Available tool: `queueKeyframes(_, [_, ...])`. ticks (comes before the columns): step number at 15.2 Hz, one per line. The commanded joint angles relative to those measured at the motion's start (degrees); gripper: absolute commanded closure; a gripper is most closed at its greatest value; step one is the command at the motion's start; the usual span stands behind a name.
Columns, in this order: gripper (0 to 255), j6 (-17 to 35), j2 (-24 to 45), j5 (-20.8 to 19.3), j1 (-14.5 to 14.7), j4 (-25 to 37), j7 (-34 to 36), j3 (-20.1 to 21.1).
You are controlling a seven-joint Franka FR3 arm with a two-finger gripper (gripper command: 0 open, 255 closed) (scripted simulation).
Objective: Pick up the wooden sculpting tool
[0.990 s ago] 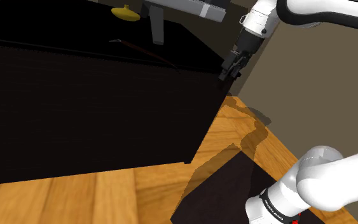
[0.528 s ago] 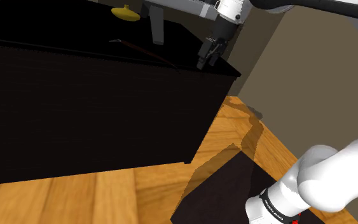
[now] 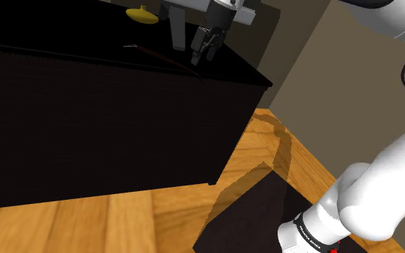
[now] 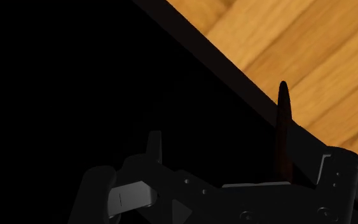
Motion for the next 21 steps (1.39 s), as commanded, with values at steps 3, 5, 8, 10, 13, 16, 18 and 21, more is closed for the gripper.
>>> queueKeyframes(3, [0,-2.83,8.53,-2.41,2.04,11.75,-0.07,1.84])
queueKeyframes(5, [0,-4.88,13.5,-4.0,3.52,18.9,0.0,2.7])
queueKeyframes(8, [0,-9.37,22.3,-6.86,6.63,32.35,-0.18,3.67])
queueKeyframes(10, [0,-8.28,21.79,-6.69,6.54,30.77,-0.18,3.57])
queueKeyframes(13, [0,-5.06,20.24,-6.29,6.01,26.03,-0.13,3.57])
queueKeyframes(16, [0,-1.53,18.84,-5.94,5.54,21.12,-0.07,3.56])
queueKeyframes(18, [0,-1.52,18.83,-5.94,5.54,21.1,-0.07,3.56])
queueKeyframes(21, [255,-1.25,18.58,-5.88,5.46,20.58,-0.1,3.55])
